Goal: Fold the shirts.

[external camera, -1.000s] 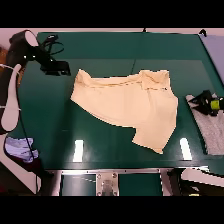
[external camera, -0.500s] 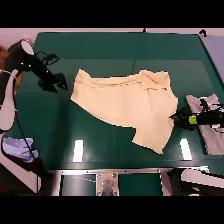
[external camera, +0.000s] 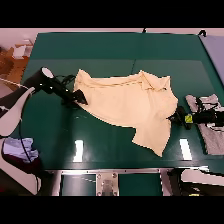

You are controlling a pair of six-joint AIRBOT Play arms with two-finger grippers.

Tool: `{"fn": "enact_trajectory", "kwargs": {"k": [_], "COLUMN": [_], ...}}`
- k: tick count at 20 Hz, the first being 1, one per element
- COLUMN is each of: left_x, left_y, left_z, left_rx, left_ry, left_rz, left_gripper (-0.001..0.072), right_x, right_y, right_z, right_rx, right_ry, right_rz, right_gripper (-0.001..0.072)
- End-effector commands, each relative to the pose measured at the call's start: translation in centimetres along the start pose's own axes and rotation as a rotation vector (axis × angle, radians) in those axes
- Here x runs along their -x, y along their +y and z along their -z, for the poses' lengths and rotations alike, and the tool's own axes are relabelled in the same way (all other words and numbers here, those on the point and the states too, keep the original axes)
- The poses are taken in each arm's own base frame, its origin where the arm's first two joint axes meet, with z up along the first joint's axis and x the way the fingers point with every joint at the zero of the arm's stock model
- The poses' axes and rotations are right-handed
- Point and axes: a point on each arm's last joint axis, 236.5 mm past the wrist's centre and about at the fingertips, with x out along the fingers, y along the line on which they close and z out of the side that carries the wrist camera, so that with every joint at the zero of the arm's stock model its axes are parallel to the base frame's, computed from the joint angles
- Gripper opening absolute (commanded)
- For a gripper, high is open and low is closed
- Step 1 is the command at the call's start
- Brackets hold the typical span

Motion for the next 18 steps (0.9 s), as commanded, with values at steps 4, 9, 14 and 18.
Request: {"fn": "enact_trajectory", "kwargs": {"k": [4, 9, 14, 18], "left_x": [-1.5, 9.6, 32.4, 47.4], "left_y": [-2.7, -11.8, -27.8, -35.6], "left_z": [0.1, -1.5, 3.8, 16.2], "left_rx": [-0.086, -0.317, -0.710, -0.950], "left_ry": [-0.017, -0.211, -0.793, -1.286], "left_rz": [0.004, 0.044, 0.101, 0.158], "left_gripper": [0.0023, 0.0023, 0.0023, 0.0023], "right_x": [2.8, 15.1, 36.6, 51.1], "right_y": [3.2, 16.8, 33.1, 38.7], "right_z": [-0.4, -1.7, 6.1, 17.0], "right_rx": [0.076, 0.331, 0.825, 1.092], "right_ry": [-0.022, -0.251, -0.797, -1.356], "right_rz": [-0.053, -0.308, -0.486, -0.436], "right_gripper": [0.0016, 0.0016, 0.0017, 0.0017]}}
